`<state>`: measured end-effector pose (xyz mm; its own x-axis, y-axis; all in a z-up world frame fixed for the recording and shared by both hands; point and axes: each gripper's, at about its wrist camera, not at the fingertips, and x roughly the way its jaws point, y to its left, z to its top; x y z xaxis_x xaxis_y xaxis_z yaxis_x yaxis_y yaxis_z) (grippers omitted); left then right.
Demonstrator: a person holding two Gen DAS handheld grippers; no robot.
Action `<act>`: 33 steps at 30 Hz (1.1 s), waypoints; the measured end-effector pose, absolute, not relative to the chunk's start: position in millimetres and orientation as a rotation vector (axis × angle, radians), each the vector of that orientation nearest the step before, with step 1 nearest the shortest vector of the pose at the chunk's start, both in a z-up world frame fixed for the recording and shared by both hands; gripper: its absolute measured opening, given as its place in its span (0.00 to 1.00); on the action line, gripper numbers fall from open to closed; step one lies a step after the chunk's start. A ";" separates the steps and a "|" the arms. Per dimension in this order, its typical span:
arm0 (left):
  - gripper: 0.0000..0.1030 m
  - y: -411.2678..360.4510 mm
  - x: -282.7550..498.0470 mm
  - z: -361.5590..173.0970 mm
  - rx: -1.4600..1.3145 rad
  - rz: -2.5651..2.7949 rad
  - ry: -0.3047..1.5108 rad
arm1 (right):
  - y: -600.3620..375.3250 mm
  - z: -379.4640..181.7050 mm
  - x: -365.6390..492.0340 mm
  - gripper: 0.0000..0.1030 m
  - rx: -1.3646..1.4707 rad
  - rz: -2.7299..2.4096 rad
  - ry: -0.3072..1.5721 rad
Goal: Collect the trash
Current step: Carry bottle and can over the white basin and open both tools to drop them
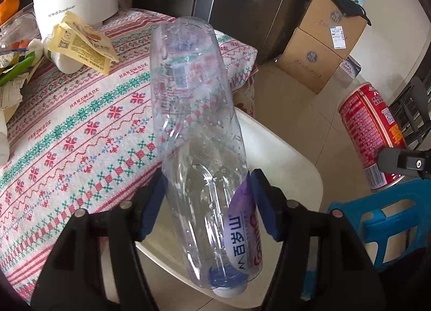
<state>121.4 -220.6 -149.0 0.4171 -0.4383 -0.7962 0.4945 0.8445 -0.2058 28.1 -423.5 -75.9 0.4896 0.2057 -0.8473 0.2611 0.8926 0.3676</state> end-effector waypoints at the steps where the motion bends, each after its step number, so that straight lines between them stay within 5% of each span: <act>1: 0.63 -220.5 121.0 -149.4 0.068 -0.584 0.982 | -424.6 -77.4 27.8 0.52 0.491 -0.037 1.076; 6: 0.66 -217.2 121.3 -146.2 0.059 -0.578 1.021 | -426.9 -81.6 27.2 0.52 0.491 -0.046 1.090; 10: 0.77 -203.2 113.3 -123.6 0.058 -0.581 1.001 | -426.1 -83.0 28.6 0.52 0.494 -0.050 1.096; 33: 0.93 -48.7 109.7 -59.0 -0.019 -0.302 0.914 | -373.1 -156.9 76.7 0.52 0.346 -0.061 1.346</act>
